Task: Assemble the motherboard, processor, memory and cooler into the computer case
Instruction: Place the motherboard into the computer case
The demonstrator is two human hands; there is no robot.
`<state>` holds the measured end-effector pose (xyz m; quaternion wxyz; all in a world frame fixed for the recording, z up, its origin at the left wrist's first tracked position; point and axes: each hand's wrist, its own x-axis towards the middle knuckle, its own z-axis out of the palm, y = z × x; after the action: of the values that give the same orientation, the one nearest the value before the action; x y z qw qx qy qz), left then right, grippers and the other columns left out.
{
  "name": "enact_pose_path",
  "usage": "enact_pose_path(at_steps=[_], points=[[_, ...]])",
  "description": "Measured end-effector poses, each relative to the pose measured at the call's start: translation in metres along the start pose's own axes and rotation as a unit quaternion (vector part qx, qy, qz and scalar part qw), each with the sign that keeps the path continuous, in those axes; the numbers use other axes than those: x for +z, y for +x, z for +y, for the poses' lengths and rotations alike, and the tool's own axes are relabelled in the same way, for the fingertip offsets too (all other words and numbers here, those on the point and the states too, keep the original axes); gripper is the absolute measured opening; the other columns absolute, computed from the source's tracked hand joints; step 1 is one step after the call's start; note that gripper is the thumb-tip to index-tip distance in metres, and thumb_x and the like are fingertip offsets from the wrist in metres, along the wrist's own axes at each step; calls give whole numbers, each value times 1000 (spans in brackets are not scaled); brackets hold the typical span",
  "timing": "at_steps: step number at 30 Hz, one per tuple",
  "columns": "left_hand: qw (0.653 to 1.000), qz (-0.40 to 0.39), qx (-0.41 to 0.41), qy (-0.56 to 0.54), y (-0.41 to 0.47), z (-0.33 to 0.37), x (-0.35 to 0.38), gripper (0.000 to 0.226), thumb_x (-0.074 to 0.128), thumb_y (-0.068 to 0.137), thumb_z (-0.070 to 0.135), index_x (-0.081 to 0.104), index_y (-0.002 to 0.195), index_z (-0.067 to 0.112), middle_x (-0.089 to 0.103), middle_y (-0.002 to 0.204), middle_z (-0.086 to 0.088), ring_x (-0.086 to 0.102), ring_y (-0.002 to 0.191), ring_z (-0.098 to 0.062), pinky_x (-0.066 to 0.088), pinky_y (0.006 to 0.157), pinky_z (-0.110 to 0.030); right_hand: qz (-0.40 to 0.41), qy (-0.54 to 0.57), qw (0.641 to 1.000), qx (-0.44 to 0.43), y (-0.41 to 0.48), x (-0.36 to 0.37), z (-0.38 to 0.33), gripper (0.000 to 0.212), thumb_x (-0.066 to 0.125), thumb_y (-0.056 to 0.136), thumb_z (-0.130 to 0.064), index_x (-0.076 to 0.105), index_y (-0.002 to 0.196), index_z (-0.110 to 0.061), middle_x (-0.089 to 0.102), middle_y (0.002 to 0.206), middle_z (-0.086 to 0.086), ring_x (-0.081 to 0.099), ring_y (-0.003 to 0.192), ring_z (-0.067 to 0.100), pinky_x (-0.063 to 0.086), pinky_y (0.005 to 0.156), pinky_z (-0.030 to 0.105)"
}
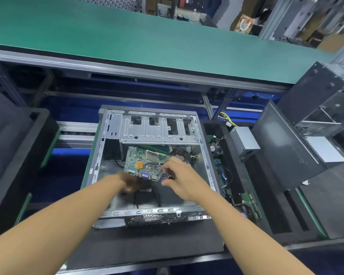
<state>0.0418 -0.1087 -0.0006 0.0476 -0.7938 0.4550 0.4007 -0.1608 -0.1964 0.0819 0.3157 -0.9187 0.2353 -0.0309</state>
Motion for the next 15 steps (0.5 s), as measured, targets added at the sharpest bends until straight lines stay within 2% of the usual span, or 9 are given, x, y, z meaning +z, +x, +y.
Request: enact_pose_path(at_steps=[1, 3, 5, 9, 10, 11, 12, 14, 15], points=[[999, 36, -4, 13, 8, -2, -1, 61, 54, 95, 41, 39, 146, 12, 37, 152, -11, 36, 139, -29, 29, 113, -36, 1, 3, 1000, 1, -2, -4, 3, 21, 71, 92, -22, 51, 98, -24, 46, 95, -12, 47, 88, 16, 38, 79, 27], [993, 93, -11, 66, 15, -4, -3, 59, 47, 96, 42, 33, 149, 22, 32, 155, -5, 31, 141, -26, 27, 115, -37, -8, 1, 1000, -2, -7, -14, 8, 23, 71, 92, -21, 49, 97, -25, 44, 93, -14, 47, 89, 17, 41, 82, 30], [993, 118, -1, -6, 19, 1, -12, 56, 43, 96, 42, 30, 149, 27, 34, 151, -4, 35, 134, -26, 32, 111, -35, -21, -5, 1000, -4, -11, -23, 13, 23, 71, 93, -20, 49, 98, -26, 44, 94, -14, 47, 89, 17, 43, 84, 31], [989, 123, -9, -88, 30, 0, -22, 64, 51, 95, 36, 26, 151, 21, 30, 153, -7, 34, 135, -28, 28, 111, -36, -40, -15, 999, -6, -17, -31, 19, 22, 72, 92, -24, 54, 105, -22, 44, 97, -19, 45, 88, 9, 40, 83, 25], [991, 120, -30, -53, 33, -1, -26, 60, 51, 96, 31, 29, 150, 18, 32, 153, -8, 34, 136, -27, 28, 112, -35, -46, -13, 999, -8, -18, -31, 19, 22, 72, 92, -24, 53, 103, -23, 43, 95, -20, 45, 87, 7, 39, 81, 23], [989, 111, -45, -82, 37, 1, -33, 54, 50, 97, 26, 35, 148, 15, 38, 150, -9, 38, 134, -26, 31, 110, -33, -51, -10, 999, -10, -18, -31, 18, 24, 73, 91, -24, 51, 100, -26, 43, 94, -20, 44, 86, 5, 37, 80, 22], [995, 72, -57, -39, 36, 4, -41, 45, 48, 99, 23, 43, 142, 11, 45, 145, -9, 44, 131, -25, 35, 107, -31, -56, -9, 998, -12, -18, -30, 17, 26, 73, 91, -24, 49, 98, -28, 42, 93, -20, 43, 86, 6, 37, 80, 23], [997, 27, -60, -28, 47, 7, -50, 35, 43, 101, 21, 54, 130, 5, 55, 137, -11, 52, 125, -24, 39, 101, -28, -68, -16, 998, -12, -18, -28, 15, 27, 74, 91, -26, 47, 97, -29, 42, 92, -20, 44, 87, 9, 39, 80, 24], [995, 14, -76, -64, 50, 7, -51, 34, 41, 102, 18, 54, 128, 2, 57, 135, -14, 53, 125, -26, 40, 101, -29, -75, -20, 997, -13, -19, -28, 14, 27, 73, 91, -27, 47, 96, -30, 42, 91, -20, 44, 86, 8, 39, 80, 22]])
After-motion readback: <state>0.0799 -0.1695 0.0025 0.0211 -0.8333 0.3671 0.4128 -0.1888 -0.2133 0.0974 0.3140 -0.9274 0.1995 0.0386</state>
